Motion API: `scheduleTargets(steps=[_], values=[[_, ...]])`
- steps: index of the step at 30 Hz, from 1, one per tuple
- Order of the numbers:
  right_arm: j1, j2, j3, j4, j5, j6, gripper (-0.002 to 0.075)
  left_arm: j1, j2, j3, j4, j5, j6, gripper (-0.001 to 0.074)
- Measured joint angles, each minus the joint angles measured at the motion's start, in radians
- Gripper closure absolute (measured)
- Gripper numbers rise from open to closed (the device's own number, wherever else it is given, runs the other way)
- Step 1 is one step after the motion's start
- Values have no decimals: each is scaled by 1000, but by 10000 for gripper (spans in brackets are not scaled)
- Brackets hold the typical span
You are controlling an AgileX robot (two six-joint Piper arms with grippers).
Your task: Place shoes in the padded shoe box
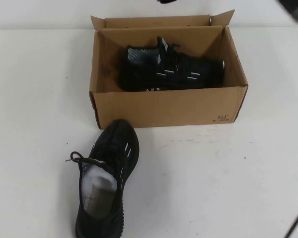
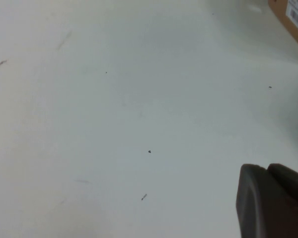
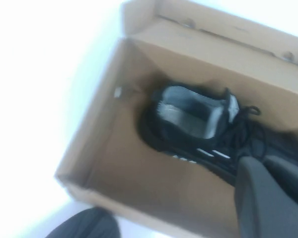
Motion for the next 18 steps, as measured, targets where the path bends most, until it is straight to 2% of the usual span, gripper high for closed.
scheduleTargets(steps=[4,13,18], values=[[20,-91,110,-36,-2,-10,732,0,0,0,0,0,0,739],[27,-355,506,-78,-4,32,732,0,0,0,0,0,0,739],[27,-438,646,-90,-4,-28,732,0,0,0,0,0,0,739]])
